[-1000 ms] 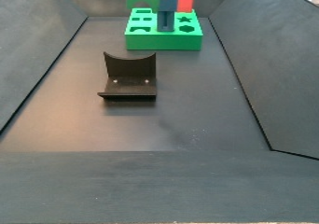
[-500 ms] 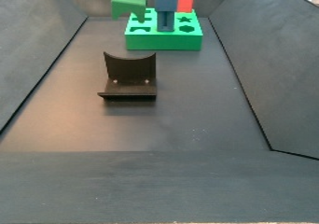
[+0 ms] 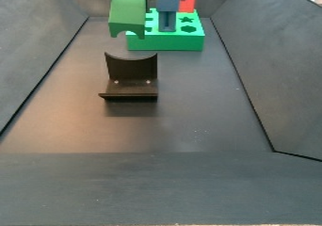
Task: Pick up the arch object. Move up. Place the arch object on the fixture. Regrasp the arch object. Rotate the arch object. Move to above the board. Insert the arch object.
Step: Place the arch object on the fixture.
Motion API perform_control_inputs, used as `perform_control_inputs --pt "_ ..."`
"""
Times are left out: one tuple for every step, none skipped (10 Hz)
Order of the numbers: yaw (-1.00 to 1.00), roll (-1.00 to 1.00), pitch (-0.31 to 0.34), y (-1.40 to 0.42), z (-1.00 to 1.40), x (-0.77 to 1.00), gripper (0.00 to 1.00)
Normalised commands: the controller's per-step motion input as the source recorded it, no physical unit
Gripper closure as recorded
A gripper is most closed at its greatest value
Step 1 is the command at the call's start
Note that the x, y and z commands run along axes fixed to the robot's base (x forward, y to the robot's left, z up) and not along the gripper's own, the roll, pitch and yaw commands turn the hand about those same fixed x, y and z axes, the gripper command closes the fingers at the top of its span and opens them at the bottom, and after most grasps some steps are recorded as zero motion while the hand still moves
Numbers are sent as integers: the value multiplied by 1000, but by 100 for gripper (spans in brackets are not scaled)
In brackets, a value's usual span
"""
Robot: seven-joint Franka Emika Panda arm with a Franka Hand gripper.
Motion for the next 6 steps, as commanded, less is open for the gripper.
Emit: perform_control_inputs --pt "-163 -1000 181 55 -19 87 100" --pt "-178 -777 135 59 -16 82 100" --pt "-177 -661 112 53 -17 85 100" --pt "-167 -483 85 52 -22 86 100" --pt "-147 -284 51 37 -11 80 100" --pt "-133 -213 22 29 -6 70 100"
